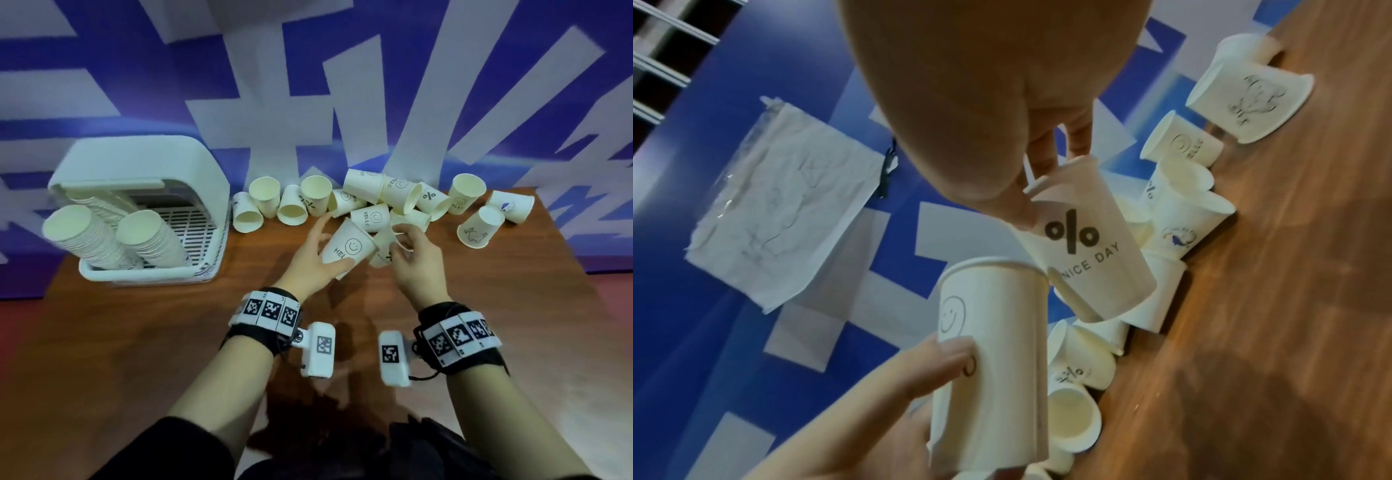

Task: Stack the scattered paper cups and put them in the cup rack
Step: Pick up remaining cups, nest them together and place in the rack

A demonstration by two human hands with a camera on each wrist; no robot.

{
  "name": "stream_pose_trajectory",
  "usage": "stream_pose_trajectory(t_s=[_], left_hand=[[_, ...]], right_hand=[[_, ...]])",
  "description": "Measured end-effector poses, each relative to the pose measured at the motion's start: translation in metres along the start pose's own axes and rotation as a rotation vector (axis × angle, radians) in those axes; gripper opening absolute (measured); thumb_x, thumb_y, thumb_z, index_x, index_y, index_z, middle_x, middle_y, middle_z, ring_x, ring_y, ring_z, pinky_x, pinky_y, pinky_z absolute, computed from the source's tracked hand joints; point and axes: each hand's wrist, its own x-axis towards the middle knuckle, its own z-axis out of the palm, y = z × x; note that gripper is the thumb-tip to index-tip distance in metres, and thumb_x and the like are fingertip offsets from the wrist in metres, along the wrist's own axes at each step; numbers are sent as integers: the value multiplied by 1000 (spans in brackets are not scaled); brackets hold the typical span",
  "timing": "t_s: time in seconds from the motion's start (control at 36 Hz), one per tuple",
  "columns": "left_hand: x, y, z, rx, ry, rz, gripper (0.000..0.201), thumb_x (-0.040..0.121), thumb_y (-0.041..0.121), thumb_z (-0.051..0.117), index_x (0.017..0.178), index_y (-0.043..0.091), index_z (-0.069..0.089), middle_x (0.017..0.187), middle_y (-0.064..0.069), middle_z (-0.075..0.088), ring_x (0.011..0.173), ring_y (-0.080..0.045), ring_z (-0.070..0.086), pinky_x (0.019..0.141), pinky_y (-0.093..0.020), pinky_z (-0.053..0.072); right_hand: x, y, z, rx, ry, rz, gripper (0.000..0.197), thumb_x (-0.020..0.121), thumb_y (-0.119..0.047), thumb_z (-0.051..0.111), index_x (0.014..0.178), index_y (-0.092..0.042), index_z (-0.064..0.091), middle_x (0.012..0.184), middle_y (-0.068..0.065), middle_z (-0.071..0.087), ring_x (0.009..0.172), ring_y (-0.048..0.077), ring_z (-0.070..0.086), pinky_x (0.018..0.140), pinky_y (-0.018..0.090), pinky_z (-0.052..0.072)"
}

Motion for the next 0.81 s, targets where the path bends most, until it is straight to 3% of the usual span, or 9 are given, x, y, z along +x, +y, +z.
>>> stream_pose_trajectory(t_s=[0.06,0.17,0.25,0.39,0.5,0.58,0.67,0.75,0.81], left_hand=[[-7,0,-16,43,22,38,90,80,20,75,148,40,20,116,9,48,104,-1,49,85,-17,41],[-19,-5,-47,157,45,71,88,68,42,76,138,56,24,126,4,52,117,-15,50,103,-44,42],[-28,-8,-71,237,57,94,86,64,52,71,135,58,24,133,4,49,122,-19,49,103,-47,41],[-40,-21,-111,329,82,132,81,77,35,73,145,37,29,144,3,38,130,-17,40,105,-32,34],[-51,-27,-138,317,143,158,73,76,29,76,138,27,38,136,0,44,122,-16,45,105,-37,39],[-56,-29,-154,269,239,159,70,74,26,79,133,23,40,132,1,48,114,-11,49,98,-30,43],[-57,-32,-173,231,302,147,74,73,25,80,134,21,38,134,0,48,118,-17,51,99,-35,45],[-59,-34,-193,205,386,175,72,70,29,80,129,23,38,130,1,48,117,-19,50,97,-43,46],[-60,-34,-206,180,426,182,72,72,26,79,130,22,36,129,2,46,118,-16,48,100,-42,45]], right_hand=[[-3,-14,11,-17,-27,-33,27,89,-5,54,116,-6,59,109,13,66,103,26,62,88,37,51],[-10,-38,34,-54,-92,-65,29,91,-7,52,119,-9,58,111,14,66,105,27,61,89,41,50],[-15,-55,52,-82,-123,-92,29,91,-7,52,120,-9,58,112,14,66,106,27,61,91,41,49],[-21,-82,82,-89,-154,-143,29,91,-7,52,119,-10,58,110,14,67,105,28,61,91,45,49],[-24,-102,103,-97,-172,-213,29,91,-6,52,119,-10,59,110,12,67,104,26,62,90,42,50],[-25,-118,116,-61,-193,-227,29,91,-5,53,118,-9,58,111,12,67,106,25,61,90,39,50],[-25,-136,130,-31,-191,-264,28,90,-4,54,117,-8,59,109,12,67,106,25,61,89,37,49],[-25,-154,143,4,-191,-305,26,91,-4,53,116,-9,60,108,8,67,103,19,60,85,28,46],[-24,-165,150,40,-183,-330,26,91,-4,53,115,-9,60,110,5,65,101,15,59,83,25,44]])
